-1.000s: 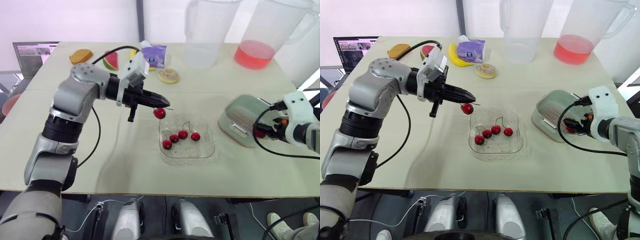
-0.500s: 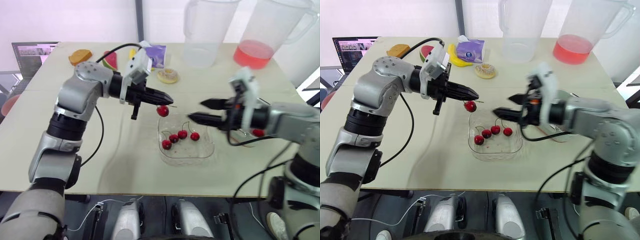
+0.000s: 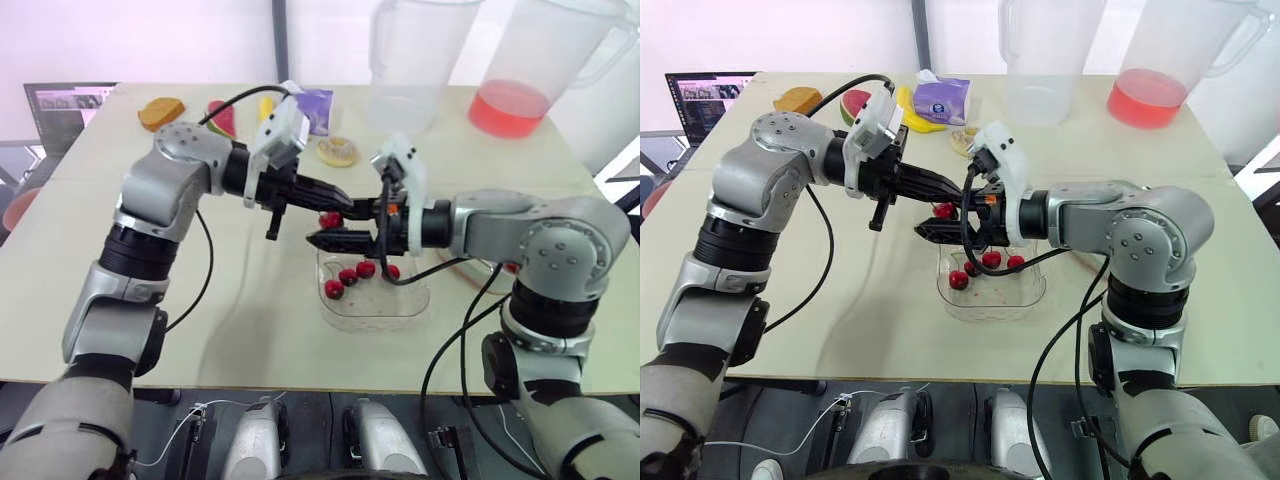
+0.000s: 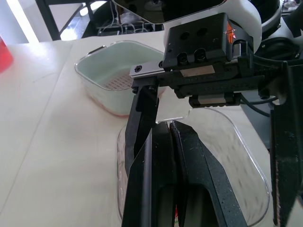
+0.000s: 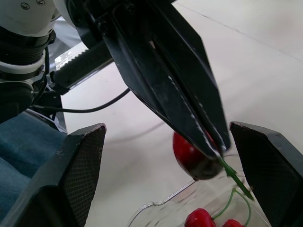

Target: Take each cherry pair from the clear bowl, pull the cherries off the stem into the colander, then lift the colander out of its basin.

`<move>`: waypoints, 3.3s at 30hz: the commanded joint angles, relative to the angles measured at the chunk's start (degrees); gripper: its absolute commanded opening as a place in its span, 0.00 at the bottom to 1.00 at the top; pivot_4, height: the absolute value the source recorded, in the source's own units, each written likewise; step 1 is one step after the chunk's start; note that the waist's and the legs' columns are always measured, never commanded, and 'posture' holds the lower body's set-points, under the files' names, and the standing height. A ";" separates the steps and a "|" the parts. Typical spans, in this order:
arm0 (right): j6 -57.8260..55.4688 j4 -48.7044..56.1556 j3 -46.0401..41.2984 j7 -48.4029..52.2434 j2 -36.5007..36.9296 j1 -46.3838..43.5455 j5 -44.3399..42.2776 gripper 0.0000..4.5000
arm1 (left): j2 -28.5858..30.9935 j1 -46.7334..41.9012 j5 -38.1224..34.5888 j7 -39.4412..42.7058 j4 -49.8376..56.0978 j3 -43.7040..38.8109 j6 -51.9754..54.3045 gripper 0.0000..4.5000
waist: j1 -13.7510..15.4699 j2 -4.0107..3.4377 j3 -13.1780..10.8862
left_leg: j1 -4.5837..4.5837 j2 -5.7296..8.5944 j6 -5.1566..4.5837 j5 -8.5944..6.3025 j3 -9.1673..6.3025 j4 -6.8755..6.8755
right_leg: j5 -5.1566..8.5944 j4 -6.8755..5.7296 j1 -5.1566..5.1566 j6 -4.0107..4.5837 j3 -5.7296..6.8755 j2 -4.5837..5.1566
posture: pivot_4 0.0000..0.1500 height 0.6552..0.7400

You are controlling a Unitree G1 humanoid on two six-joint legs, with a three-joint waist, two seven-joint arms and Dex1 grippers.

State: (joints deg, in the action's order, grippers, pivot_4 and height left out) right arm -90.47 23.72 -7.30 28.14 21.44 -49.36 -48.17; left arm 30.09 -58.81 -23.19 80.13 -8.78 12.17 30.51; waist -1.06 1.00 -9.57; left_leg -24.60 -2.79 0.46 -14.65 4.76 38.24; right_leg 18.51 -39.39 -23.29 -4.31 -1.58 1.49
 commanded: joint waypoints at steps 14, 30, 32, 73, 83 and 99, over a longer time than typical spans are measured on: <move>4.33 1.26 6.77 0.51 5.65 2.20 1.63 0.04 | -0.20 -0.95 -1.07 -0.99 2.45 -1.42 0.69 0.00 | 0.14 0.00 0.00 | 0.00 0.02 0.00 0.00 0.01 0.00 | 0.00 0.01 0.00 0.00 0.00 0.00 | 1.00 1.00; 5.15 3.13 5.60 -0.31 9.22 7.47 1.24 0.04 | -0.24 -1.07 -0.88 -1.11 2.46 -1.59 1.34 0.00 | 0.14 0.01 -0.01 | -0.01 0.01 -0.01 0.00 0.01 0.00 | 0.00 0.03 -0.01 0.00 -0.03 -0.01 | 1.00 1.00; 4.57 3.97 3.07 -0.04 11.10 8.15 0.75 0.04 | -0.04 -0.82 -0.77 -1.10 2.58 -1.55 1.32 0.00 | 0.21 0.01 -0.01 | -0.01 0.01 -0.01 0.00 0.01 0.00 | 0.00 0.03 0.00 0.00 -0.03 0.00 | 1.00 1.00; 15.65 -2.31 -22.25 0.59 30.13 20.77 9.65 1.00 | 5.84 8.52 -3.70 -5.97 12.33 -3.52 6.52 0.00 | 0.30 -0.03 -0.03 | 0.02 0.00 0.00 0.00 0.05 -0.03 | 0.00 0.12 0.04 -0.02 -0.18 -0.06 | 1.00 1.00; 23.20 11.81 -20.75 18.16 28.75 26.73 -11.22 1.00 | 8.92 14.11 -5.37 -12.92 17.04 -7.89 12.28 0.00 | 0.26 0.00 -0.04 | 0.08 0.00 -0.03 -0.02 -0.02 -0.01 | 0.00 0.17 0.19 -0.02 -0.10 0.03 | 1.00 1.00; 37.88 13.48 -3.16 20.76 32.61 28.00 -0.57 1.00 | 7.67 35.18 -6.85 -38.18 19.49 -24.62 21.54 0.00 | 0.47 0.07 -0.04 | 0.13 -0.03 -0.01 -0.01 -0.06 -0.01 | 0.00 0.16 0.22 -0.02 -0.03 0.11 | 1.00 1.00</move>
State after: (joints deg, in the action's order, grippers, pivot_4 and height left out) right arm -54.25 36.36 -9.76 48.36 53.53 -20.65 -49.43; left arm 37.91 -23.73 -29.70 43.09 10.02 -10.44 52.92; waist -0.59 1.07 -9.61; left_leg -24.47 -2.81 0.45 -14.66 4.70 38.23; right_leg 18.51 -39.22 -23.05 -4.32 -1.58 1.61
